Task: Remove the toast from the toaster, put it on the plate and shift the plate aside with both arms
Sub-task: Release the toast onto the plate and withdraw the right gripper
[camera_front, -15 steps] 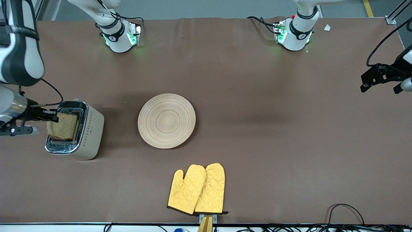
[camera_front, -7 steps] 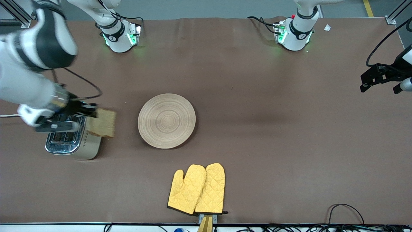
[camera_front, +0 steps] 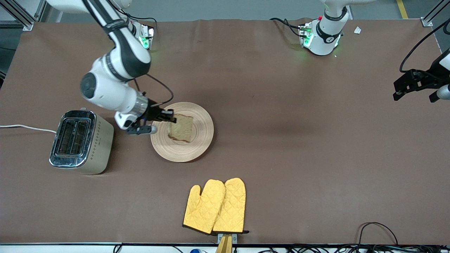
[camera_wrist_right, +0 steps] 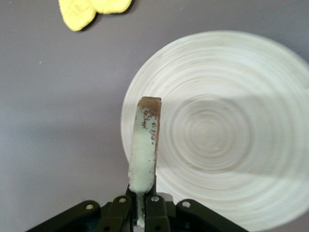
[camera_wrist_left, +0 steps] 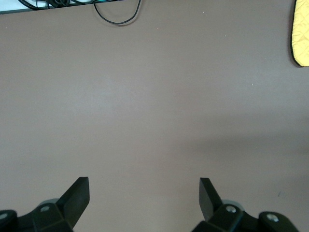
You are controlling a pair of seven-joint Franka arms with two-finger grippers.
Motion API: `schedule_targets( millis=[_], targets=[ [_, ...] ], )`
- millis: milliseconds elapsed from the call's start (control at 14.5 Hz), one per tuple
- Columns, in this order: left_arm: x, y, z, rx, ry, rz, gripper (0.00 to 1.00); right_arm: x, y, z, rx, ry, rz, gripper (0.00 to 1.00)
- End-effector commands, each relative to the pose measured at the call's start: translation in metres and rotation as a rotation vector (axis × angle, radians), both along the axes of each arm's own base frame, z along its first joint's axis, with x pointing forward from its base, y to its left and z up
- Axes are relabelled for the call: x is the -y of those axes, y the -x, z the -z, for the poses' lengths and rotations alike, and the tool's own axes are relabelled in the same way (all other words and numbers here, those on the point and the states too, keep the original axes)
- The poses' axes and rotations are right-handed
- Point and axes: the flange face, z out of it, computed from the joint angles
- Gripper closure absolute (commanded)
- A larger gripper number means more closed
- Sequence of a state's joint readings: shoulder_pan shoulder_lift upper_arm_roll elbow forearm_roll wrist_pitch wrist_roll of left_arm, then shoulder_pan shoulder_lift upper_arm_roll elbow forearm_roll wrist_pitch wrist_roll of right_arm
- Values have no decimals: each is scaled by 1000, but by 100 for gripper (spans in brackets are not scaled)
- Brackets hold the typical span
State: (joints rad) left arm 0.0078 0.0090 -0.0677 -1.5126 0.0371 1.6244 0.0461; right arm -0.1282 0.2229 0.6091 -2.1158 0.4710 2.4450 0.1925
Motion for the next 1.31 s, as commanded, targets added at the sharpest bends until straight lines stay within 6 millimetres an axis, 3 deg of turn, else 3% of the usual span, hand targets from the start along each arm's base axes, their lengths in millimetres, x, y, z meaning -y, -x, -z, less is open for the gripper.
schedule_targets(
  millis=[0,69,206,275,344,413,550,688,825,963,1101,1238],
  targets=[
    [-1,-2,-4,5,-17,12,0,8,14,20,2,-9,34,99],
    [-1,-2,-3,4,-17,12,0,11,13,28,6,-10,-4,98],
    [-1,-2,-3,3,-17,12,0,34,6,50,39,-9,-112,96],
    [-1,-2,-3,3,-17,12,0,46,5,56,38,0,-115,77],
    [-1,-2,-4,7,-17,12,0,54,3,64,26,3,-109,20],
    [-1,-2,-3,4,-17,12,0,62,2,72,12,6,-102,0],
    [2,-1,-5,7,-17,15,0,82,-4,74,23,27,-111,0],
    [6,-1,-5,7,-16,19,0,120,-14,67,12,81,-178,0],
    [8,-1,-4,6,-14,16,0,157,-33,26,10,172,-266,0],
    [9,-1,-1,-3,-9,27,0,190,-50,-32,-40,262,-325,0],
    [14,-2,22,-94,1,44,0,216,-56,-89,-50,323,-328,0],
    [28,-6,44,-169,121,48,0,238,-58,-148,-19,427,-326,0]
  ],
)
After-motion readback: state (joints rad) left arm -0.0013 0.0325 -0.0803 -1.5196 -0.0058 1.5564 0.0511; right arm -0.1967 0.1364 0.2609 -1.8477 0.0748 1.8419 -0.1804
